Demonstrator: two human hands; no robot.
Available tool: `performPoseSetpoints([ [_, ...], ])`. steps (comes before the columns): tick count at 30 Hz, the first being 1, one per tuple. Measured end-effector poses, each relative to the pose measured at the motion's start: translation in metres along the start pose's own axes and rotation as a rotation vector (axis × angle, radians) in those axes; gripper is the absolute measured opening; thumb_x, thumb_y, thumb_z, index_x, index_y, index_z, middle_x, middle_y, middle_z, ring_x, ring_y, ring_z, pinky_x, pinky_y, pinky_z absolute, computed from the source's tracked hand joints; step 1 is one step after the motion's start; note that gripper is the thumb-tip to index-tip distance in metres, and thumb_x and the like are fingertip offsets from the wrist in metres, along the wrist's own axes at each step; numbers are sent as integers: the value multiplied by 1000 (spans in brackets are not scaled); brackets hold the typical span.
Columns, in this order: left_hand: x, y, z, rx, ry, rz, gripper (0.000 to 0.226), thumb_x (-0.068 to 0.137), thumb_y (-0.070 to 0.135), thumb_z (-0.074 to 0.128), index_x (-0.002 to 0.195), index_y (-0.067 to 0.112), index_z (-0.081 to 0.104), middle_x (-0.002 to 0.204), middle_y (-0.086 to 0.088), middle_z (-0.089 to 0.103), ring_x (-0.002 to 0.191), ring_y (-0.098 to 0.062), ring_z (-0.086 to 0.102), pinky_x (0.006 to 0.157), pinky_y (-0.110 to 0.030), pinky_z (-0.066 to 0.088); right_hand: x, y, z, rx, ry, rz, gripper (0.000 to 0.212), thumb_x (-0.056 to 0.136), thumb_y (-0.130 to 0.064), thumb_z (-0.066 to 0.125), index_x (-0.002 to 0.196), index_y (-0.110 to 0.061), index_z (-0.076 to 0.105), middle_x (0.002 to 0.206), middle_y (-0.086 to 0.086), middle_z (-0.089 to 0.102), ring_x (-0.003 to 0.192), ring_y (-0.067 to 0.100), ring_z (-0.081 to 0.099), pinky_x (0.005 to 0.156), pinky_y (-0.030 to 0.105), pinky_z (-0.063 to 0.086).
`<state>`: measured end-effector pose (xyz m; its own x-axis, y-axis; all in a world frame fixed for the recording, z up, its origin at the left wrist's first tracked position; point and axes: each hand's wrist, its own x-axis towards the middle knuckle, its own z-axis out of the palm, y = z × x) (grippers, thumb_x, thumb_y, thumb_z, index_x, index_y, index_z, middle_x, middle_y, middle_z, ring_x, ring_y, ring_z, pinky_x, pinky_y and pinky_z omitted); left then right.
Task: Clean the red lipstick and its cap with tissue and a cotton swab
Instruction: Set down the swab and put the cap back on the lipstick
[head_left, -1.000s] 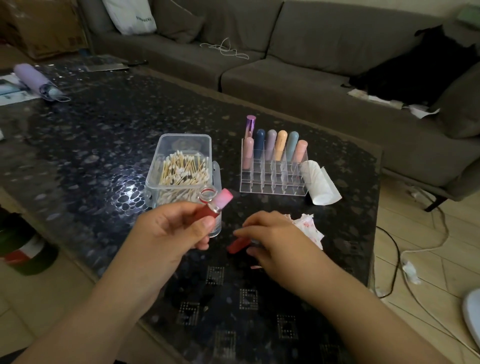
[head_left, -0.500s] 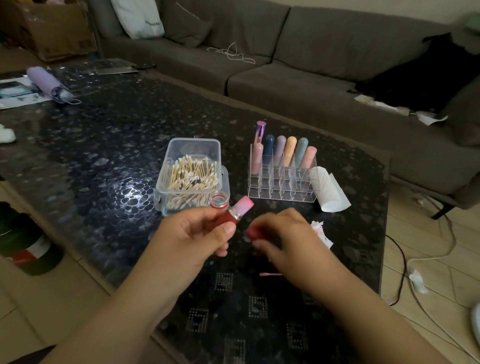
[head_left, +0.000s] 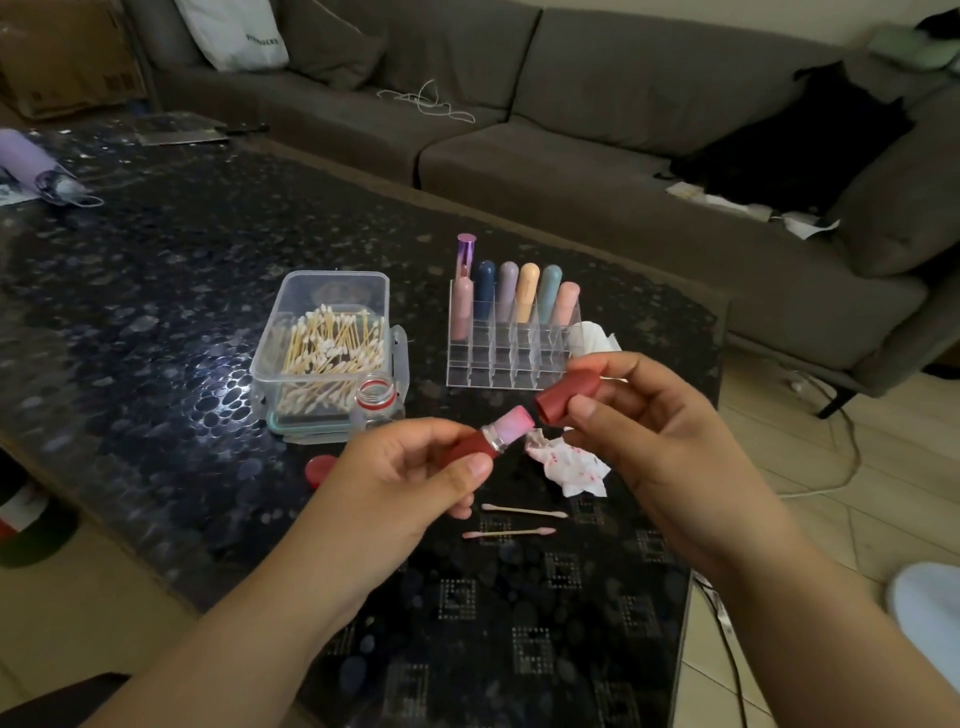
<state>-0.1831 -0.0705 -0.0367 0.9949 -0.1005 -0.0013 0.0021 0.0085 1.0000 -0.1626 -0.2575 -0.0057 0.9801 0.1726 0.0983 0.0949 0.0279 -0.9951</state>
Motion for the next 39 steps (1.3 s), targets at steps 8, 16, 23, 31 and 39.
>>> performPoseSetpoints([
  [8, 4, 1, 13, 7, -54, 13, 14, 69, 24, 66, 81, 19, 72, 56, 6, 64, 55, -9, 59, 60, -15, 49, -5, -1, -7, -104, -36, -7, 27, 70, -16, 68, 97, -16, 66, 85, 7, 75, 82, 15, 70, 73, 18, 52],
  [16, 8, -4, 11, 54, -62, 30, 10, 71, 26, 67, 77, 20, 72, 60, 2, 65, 55, -8, 58, 57, -16, 48, -7, 3, -4, -218, -29, -8, 16, 73, -19, 67, 88, -14, 68, 83, 3, 76, 69, 4, 69, 65, 13, 51],
  [23, 12, -13, 4, 157, -67, 49, 9, 78, 16, 66, 78, 24, 71, 62, 2, 67, 59, -6, 61, 62, -20, 50, -6, 10, 0, -267, -22, 30, 14, 77, -8, 68, 89, -15, 67, 83, 1, 76, 72, 7, 71, 68, 13, 52],
  [31, 15, -20, 24, 221, -2, 112, 15, 87, 23, 54, 93, 24, 68, 75, 1, 72, 64, -4, 67, 59, -17, 50, -6, 10, 19, -457, 50, -10, 30, 82, -15, 67, 102, -31, 53, 81, -12, 71, 80, -2, 67, 72, 13, 52],
  [39, 26, 50, -9, 779, 220, 451, 26, 84, 34, 52, 107, 26, 63, 87, 13, 65, 78, -1, 57, 67, -11, 42, 52, -28, 11, -621, 256, -73, 30, 83, -18, 67, 102, -32, 48, 96, -10, 64, 88, 3, 62, 79, 16, 49],
])
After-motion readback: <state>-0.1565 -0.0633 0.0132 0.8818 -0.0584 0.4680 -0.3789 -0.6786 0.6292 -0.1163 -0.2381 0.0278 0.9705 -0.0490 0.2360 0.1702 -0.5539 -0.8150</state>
